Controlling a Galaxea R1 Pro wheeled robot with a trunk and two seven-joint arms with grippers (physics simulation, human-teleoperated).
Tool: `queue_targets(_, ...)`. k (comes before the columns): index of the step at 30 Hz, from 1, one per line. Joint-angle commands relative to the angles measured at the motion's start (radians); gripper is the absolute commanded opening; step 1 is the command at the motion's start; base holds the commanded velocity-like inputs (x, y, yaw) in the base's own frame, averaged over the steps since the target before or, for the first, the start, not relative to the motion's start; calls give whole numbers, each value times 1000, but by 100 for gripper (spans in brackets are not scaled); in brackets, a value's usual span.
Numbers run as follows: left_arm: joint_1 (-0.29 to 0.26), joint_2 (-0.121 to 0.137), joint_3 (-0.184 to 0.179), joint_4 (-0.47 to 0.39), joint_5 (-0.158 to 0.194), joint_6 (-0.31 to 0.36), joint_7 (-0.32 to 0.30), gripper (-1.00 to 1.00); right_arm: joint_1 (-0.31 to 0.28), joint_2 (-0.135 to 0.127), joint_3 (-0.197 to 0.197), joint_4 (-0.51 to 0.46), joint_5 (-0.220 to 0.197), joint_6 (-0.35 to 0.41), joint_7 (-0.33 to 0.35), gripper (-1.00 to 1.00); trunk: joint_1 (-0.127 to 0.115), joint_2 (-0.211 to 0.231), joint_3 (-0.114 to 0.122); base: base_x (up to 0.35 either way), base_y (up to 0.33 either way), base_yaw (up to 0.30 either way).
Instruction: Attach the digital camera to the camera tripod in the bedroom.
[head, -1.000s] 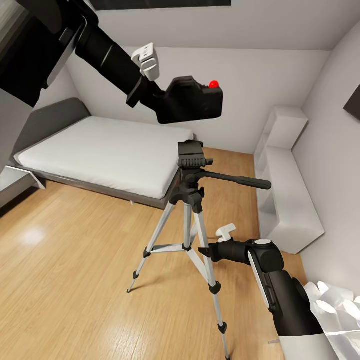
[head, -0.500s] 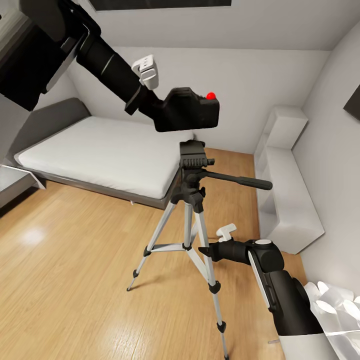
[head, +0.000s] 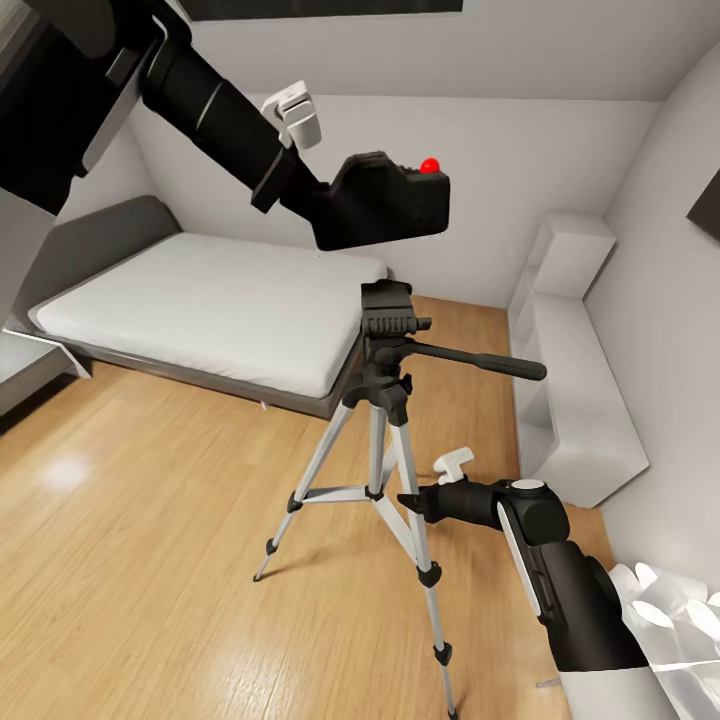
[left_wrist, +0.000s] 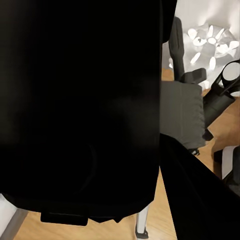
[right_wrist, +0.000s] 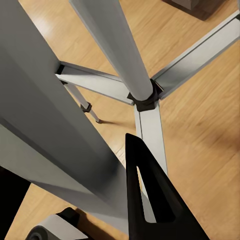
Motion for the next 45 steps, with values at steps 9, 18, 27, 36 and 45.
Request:
queue_targets(9, -2, 13, -4, -37, 6, 14, 0, -100, -1, 0, 0, 5, 16, 8, 10, -100, 1, -2, -2, 0, 0, 0)
queue_targets(18, -2, 39, -7, -87, 10, 17, -2, -100, -1, 0, 0, 5, 16, 8, 10, -100, 1, -2, -2, 0, 0, 0)
queue_targets(27, -2, 42, -14, -103, 54, 18, -3, -100, -1, 0, 0, 10, 89, 8, 10, -100, 1, -2, -2, 0, 0, 0)
queue_targets(36, -2, 40, -20, -103, 91, 18, -2, -100, -1, 0, 0, 10, 89, 8, 10, -100, 1, -2, -2, 0, 0, 0)
queue_targets(45, -2, 40, -62, -101, 91, 18, 0, -100, -1, 0, 0, 10, 88, 8, 10, -100, 1, -2, -2, 0, 0, 0)
